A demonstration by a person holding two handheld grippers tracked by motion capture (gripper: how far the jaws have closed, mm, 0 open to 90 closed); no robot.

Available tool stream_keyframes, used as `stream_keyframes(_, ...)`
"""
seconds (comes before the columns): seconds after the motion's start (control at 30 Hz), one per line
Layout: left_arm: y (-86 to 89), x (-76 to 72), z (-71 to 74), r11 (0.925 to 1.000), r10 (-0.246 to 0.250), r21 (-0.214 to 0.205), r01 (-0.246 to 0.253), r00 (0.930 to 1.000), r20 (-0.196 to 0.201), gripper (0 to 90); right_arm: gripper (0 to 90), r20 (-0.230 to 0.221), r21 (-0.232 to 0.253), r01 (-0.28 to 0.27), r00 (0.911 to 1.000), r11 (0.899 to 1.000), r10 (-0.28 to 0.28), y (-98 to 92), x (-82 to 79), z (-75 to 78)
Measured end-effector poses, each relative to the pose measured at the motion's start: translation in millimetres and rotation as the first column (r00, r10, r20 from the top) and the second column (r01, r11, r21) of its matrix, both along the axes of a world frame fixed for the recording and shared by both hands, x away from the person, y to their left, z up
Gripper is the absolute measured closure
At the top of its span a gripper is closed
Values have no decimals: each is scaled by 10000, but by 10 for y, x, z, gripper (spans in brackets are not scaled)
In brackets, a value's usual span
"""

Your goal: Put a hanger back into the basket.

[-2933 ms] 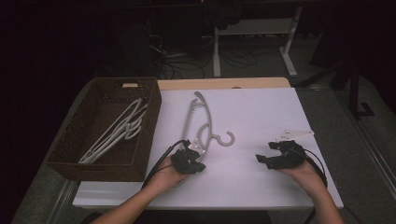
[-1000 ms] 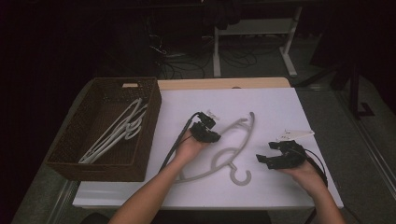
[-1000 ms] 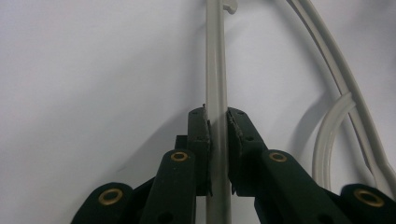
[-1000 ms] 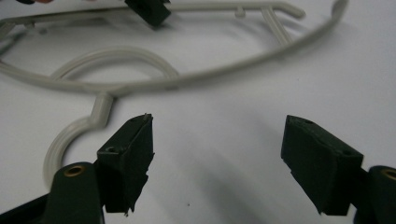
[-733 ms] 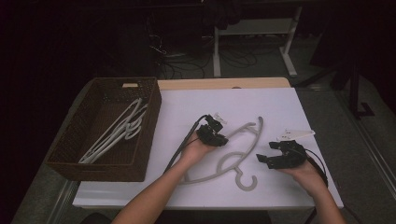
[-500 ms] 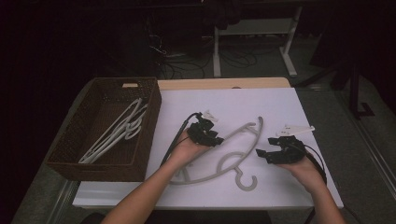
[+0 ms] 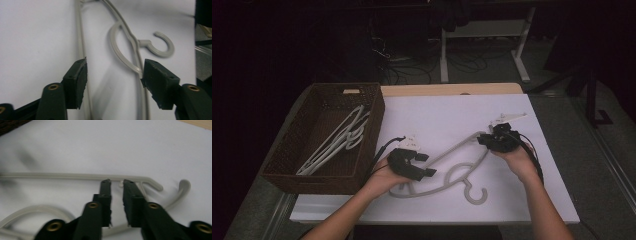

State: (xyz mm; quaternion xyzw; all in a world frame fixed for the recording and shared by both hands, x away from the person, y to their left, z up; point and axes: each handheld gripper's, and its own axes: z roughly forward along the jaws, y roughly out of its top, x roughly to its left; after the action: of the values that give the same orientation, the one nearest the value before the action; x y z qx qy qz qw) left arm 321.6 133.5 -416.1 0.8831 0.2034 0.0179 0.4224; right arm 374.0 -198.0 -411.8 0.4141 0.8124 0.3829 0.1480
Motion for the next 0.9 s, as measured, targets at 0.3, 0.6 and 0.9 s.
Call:
stream_keyframes(0.3, 123, -175, -70, 9985, -521, -158, 522, 9986, 73, 263, 892, -772, -682, -32, 9970, 9977, -21, 212, 436, -185)
stream_keyframes(0.6, 22, -213, -84, 9969, -783, -29, 784, 9968, 130, 258, 893, -1090, -930, -46, 9940, 9957, -56, 277, 562, -280)
stream_keyframes(0.9, -235, -187, -157, 9883, -1393, 616, 1393, 9902, -40, 360, 894, -1354, -1362, -162, 9908, 9905, -24, 338, 614, -289)
